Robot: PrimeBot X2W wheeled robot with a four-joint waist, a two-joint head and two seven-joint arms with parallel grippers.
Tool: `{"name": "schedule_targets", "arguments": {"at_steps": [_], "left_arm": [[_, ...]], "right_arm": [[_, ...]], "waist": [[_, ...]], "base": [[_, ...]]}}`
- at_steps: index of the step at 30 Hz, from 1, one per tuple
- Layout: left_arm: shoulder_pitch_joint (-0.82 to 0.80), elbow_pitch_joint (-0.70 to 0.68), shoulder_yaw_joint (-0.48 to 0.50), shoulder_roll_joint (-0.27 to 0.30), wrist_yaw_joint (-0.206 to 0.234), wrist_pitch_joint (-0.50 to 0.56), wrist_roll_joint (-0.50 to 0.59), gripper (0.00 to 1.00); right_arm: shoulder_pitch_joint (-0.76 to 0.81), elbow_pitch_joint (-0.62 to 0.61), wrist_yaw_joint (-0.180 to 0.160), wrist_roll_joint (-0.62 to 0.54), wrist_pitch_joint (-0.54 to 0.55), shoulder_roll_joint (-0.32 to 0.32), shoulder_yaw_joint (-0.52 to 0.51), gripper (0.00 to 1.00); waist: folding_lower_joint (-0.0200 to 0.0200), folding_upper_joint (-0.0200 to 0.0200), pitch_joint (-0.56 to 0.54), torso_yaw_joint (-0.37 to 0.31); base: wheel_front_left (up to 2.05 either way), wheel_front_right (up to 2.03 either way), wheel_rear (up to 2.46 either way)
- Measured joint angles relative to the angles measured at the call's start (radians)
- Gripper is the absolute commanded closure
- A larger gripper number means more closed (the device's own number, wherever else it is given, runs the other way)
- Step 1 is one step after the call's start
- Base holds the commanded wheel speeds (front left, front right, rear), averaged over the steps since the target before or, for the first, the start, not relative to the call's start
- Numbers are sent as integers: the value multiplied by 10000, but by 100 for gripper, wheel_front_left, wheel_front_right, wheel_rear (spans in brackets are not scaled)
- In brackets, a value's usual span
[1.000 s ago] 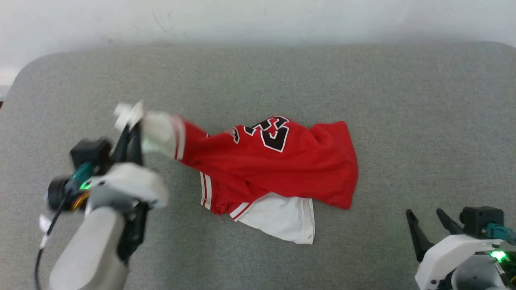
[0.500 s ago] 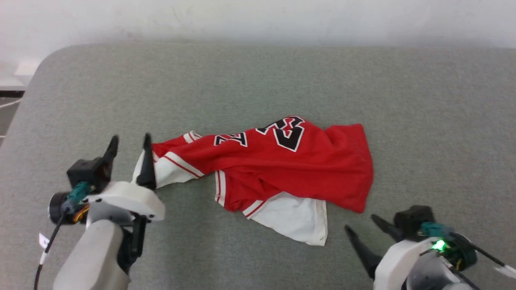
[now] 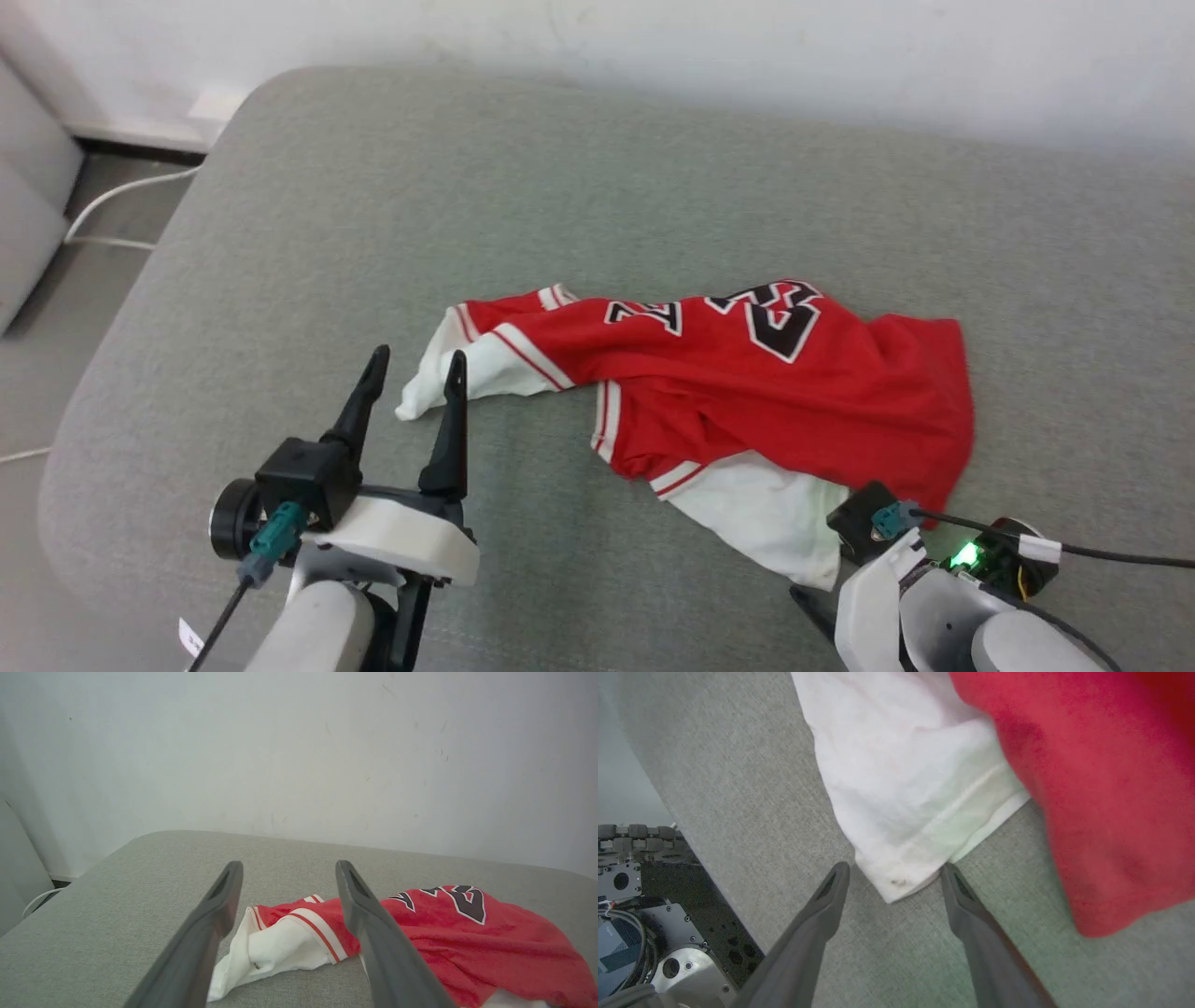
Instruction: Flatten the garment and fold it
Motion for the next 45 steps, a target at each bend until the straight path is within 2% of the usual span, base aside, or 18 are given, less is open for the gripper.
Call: {"name": "schedule_targets", "arguments": {"at_steps": [3,4,5,11,14,20,22,27,30,31,32,36,40,42,45], "left_arm": [[44,-6,-12,-104,-8,0,33,0],[49,0,-12,-128,-13,0,35,0],[71,8,2,-144,-15,-2,61,0],[244,128,238,-171,-40,-2,167,0],[332,176,309,-169,-115,-2,194,0],[484,228,407,-171,-207,-2,219,0],[553,240,424,-178,-280,-2,221,0],[610,311,362,-196,-384,-2,221,0],[610,399,209,-203,-558,17,221,0],[610,443,130,-207,-637,52,221,0],[610,462,6,-207,-725,123,221,0],[614,414,-715,-155,-1429,765,205,0],[658,65,-1881,146,-2345,2370,-40,0],[668,-203,-2531,336,-2539,3227,-205,0],[639,-433,-3162,591,-2583,4019,-301,0]], "right_arm": [[-373,600,4,-2,-96,-98,251,0],[-495,773,13,8,-109,-111,309,53],[-590,907,15,50,-165,-102,330,100],[-887,1271,67,228,-514,-213,21,100],[-619,1068,100,320,-541,-247,-568,100],[807,69,21,151,176,-1348,-3035,100],[1410,-376,12,8,587,-1528,-3962,100],[2572,-1158,12,-516,1273,-1404,-5854,100],[2929,-1210,12,-777,1294,-982,-6245,100],[2996,-1187,12,-894,1133,-763,-6332,93],[3023,-1166,12,-1011,941,-541,-6399,0],[3007,-1287,12,-1147,182,349,-6541,0],[2991,-1814,12,-1239,-330,968,-6836,0],[2994,-2102,12,-1262,-466,1239,-7003,0],[2996,-2416,12,-1415,-591,1515,-7064,0]], "waist": [[-1,0,104,313],[-1,0,149,400],[-1,0,200,475],[0,0,396,547],[1,0,362,385],[1,0,90,-210],[0,0,-36,-464],[0,0,-276,-1055],[0,0,-361,-1331],[0,0,-379,-1399],[0,0,-393,-1455],[0,0,-440,-1599],[0,0,-492,-1740],[0,0,-508,-1818],[0,0,-494,-1951]], "base": [[0,0,0],[0,0,0],[0,0,0],[0,0,0],[0,0,0],[0,0,0],[0,0,0],[0,0,0],[0,0,0],[0,0,0],[0,0,0],[0,0,0],[0,0,0],[0,0,0],[0,0,0]]}}
